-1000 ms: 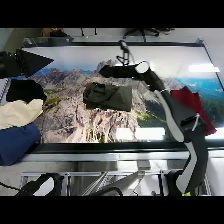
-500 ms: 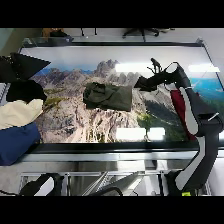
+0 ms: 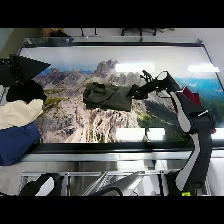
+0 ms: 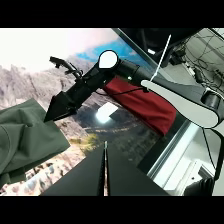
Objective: Fold the shirts.
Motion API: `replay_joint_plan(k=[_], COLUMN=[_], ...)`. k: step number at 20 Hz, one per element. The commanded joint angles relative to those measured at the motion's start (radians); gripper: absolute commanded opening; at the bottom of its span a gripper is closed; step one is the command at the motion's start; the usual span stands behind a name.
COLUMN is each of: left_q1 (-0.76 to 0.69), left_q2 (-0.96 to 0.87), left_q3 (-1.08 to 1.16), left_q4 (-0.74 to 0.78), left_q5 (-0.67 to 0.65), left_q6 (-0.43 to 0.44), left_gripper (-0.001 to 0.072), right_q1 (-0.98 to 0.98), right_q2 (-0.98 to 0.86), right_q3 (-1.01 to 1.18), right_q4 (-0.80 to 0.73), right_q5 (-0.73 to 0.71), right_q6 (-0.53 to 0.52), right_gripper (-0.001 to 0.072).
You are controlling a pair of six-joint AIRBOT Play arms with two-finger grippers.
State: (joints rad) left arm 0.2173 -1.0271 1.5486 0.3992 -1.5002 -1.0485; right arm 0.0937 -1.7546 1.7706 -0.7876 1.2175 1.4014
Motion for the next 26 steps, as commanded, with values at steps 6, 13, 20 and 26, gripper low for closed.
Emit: replay_joint_plan(k=[6,13,20,26], left_q1=[0.001,0.001,0.0,0.001], left_q2=[0.001,0.001,0.001,0.001], left_q3=[0.0,0.0,0.0,0.0], left_q4=[-0.001,-0.001,-0.002,-0.001], left_q5=[0.0,0.005,0.045,0.045], left_q6=[-0.009,-0.016,-0.031,-0.045], left_gripper=[0.0013,0.0013,0.0013,0.0013], right_q1=[0.007,-0.236,-0.465,-0.581], right_q2=[0.05,0.276,0.3,0.3], right_q3=[0.003,0.21,0.249,0.249], right_q4=[0.414,0.568,0.517,0.306], right_q5=[-0.016,-0.171,-0.306,-0.412], right_q6=[-0.231,-0.224,-0.142,0.066], right_gripper=[0.0017,0.0017,0.0017,0.0017])
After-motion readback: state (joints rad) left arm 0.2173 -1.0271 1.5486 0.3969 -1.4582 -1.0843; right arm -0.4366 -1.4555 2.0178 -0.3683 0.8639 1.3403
